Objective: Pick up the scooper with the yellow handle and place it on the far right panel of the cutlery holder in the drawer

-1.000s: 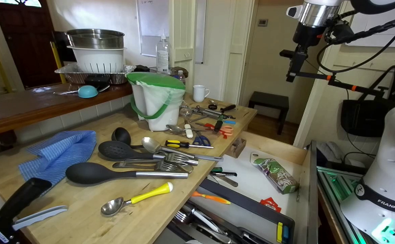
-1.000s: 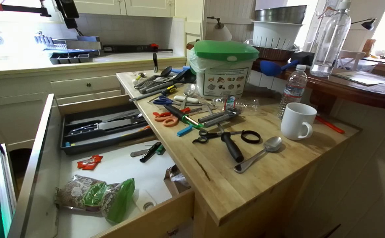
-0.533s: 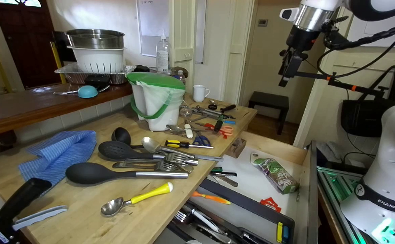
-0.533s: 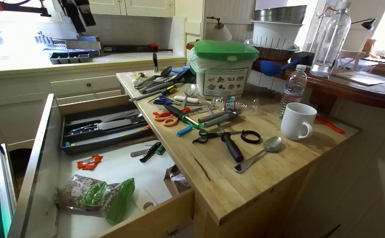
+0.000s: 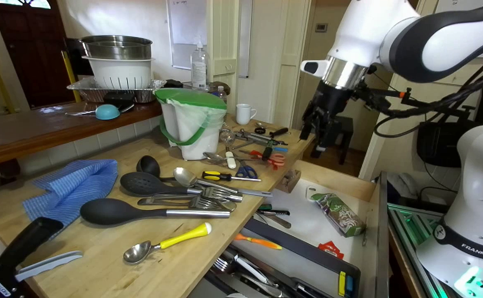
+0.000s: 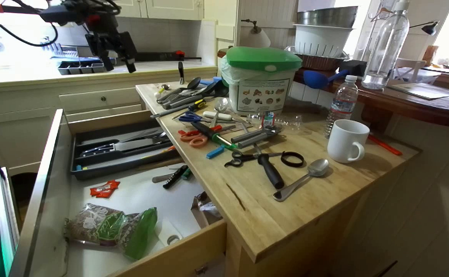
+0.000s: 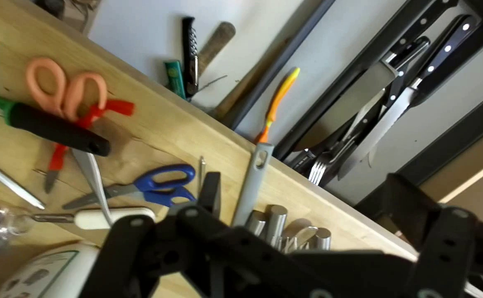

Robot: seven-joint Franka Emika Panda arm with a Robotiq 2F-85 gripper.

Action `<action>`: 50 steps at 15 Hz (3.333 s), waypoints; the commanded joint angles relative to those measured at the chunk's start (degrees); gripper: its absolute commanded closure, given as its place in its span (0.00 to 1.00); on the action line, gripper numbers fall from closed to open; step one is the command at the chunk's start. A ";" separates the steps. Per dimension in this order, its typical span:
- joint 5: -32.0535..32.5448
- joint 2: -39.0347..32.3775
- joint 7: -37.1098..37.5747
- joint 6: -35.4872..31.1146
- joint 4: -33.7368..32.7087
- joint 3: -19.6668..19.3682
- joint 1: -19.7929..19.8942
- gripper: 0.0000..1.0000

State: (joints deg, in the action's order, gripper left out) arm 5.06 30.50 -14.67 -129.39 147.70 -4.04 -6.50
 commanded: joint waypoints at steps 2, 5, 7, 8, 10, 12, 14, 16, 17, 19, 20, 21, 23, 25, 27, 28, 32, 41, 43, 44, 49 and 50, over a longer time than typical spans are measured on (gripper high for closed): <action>-3.17 -17.67 -5.73 -9.33 -7.11 0.39 -2.03 0.00; 0.86 -28.39 -1.57 -12.63 -15.02 3.93 -0.40 0.00; 3.11 -34.73 1.11 -12.74 -21.31 5.70 -0.22 0.00; 3.28 -37.43 1.68 -12.00 -24.57 6.44 -0.58 0.00; -0.02 -42.01 -1.90 -10.76 -29.93 8.54 -1.29 0.00; -5.24 -44.94 -7.69 -10.80 -33.83 11.82 -0.76 0.00; -9.43 -47.44 -14.24 -10.12 -37.27 15.03 0.47 0.00; -12.70 -49.36 -21.57 -8.25 -40.20 17.78 1.89 0.00; -12.60 -50.19 -23.11 -6.75 -41.58 18.29 2.12 0.00; -10.50 -48.40 -19.41 -8.46 -39.09 17.32 0.97 0.00; -10.54 -48.90 -20.25 -7.01 -40.09 17.38 1.11 0.00; -10.56 -49.22 -20.66 -6.38 -40.69 17.38 1.25 0.00; -11.29 -48.98 -23.92 -7.70 -40.26 17.90 2.10 0.00; -13.95 -50.13 -26.66 -10.23 -40.81 19.06 2.77 0.00; -15.10 -51.44 -27.88 -12.10 -40.88 19.70 2.71 0.00; -14.51 -52.19 -27.01 -12.37 -40.99 19.40 2.30 0.00; -8.39 -55.44 -21.17 -18.50 -40.91 16.73 0.11 0.01; -1.42 -61.17 -13.60 -25.57 -42.97 17.17 -1.47 0.56; -0.77 -60.97 -11.56 -25.48 -43.37 16.71 -1.97 0.71; -0.80 -60.87 -10.49 -25.37 -43.64 16.60 -2.07 0.80; -2.20 -56.17 -1.28 -20.13 -43.73 15.35 -2.54 0.96; -3.88 -54.43 -1.44 -18.38 -43.03 16.63 -1.47 0.96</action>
State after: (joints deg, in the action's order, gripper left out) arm 3.11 -28.31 -19.47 -152.94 103.71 11.73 -8.55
